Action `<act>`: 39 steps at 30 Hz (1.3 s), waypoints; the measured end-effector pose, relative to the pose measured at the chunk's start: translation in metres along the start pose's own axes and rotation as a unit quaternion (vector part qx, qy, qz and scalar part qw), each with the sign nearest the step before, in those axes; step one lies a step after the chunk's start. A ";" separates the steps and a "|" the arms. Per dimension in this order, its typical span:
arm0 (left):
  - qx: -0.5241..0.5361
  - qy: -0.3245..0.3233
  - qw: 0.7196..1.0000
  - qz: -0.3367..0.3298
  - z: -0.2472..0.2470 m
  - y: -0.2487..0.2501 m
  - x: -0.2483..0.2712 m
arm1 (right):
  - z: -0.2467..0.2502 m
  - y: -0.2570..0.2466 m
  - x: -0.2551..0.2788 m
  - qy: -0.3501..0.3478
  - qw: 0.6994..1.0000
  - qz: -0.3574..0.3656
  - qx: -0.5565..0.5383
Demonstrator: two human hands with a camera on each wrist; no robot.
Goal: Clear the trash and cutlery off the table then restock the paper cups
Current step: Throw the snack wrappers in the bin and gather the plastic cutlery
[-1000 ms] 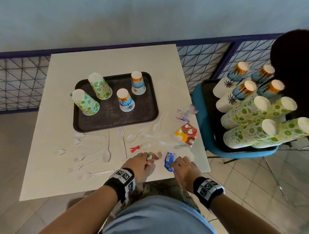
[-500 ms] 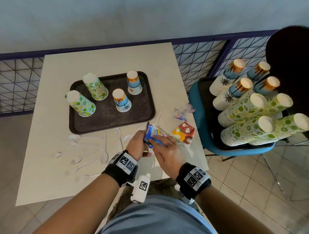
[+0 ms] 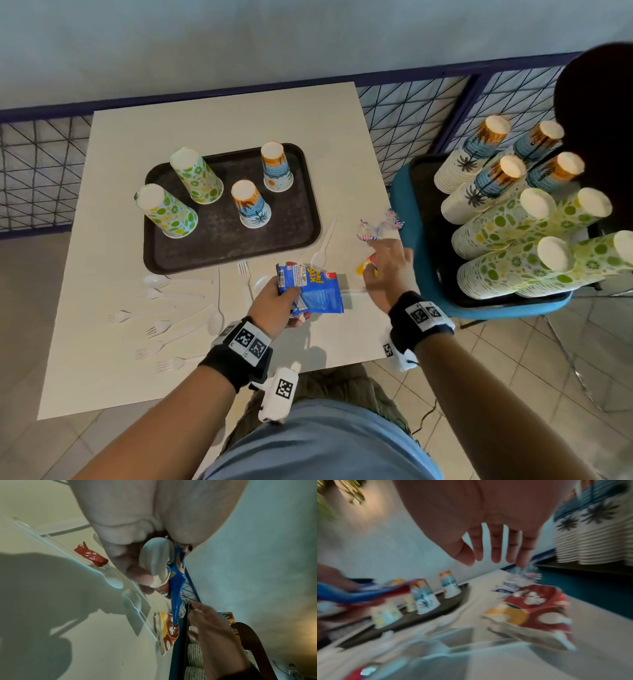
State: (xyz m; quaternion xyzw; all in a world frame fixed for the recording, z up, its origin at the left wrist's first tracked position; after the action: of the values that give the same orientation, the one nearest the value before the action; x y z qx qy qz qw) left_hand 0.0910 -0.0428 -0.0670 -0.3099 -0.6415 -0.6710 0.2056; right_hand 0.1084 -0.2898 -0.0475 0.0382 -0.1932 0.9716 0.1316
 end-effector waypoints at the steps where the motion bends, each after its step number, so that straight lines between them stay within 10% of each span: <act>1: -0.001 -0.003 1.000 -0.002 0.000 0.000 0.001 | -0.007 0.015 -0.006 -0.039 0.998 -0.042 0.036; 9: -0.024 -0.018 0.999 -0.038 -0.003 0.013 0.012 | -0.042 0.055 -0.014 -0.164 0.977 -0.091 0.098; 22: -0.060 0.007 0.998 -0.027 0.006 0.005 -0.002 | -0.008 0.031 -0.074 -0.085 0.996 0.002 0.035; 33: -0.076 0.023 0.996 -0.027 0.012 0.011 -0.004 | -0.042 0.013 -0.099 -0.153 0.978 -0.038 0.134; 39: -0.058 0.043 0.997 -0.008 0.022 0.003 -0.012 | -0.047 0.019 -0.097 -0.145 0.982 -0.119 0.006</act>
State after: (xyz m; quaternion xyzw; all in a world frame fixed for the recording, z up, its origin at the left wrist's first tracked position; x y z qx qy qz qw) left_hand 0.1045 -0.0225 -0.0733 -0.2873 -0.5942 -0.7215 0.2095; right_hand 0.1956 -0.3119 -0.1098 0.2024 -0.1988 0.9342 0.2163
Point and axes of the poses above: each hand's wrist, its own x-axis away from the middle knuckle, its own z-axis out of the back of the hand, y = z × x, the point moved 8 cm from there along -x, towards the middle knuckle, and after that the axes turned 8 degrees about x, right-handed, at the moved point
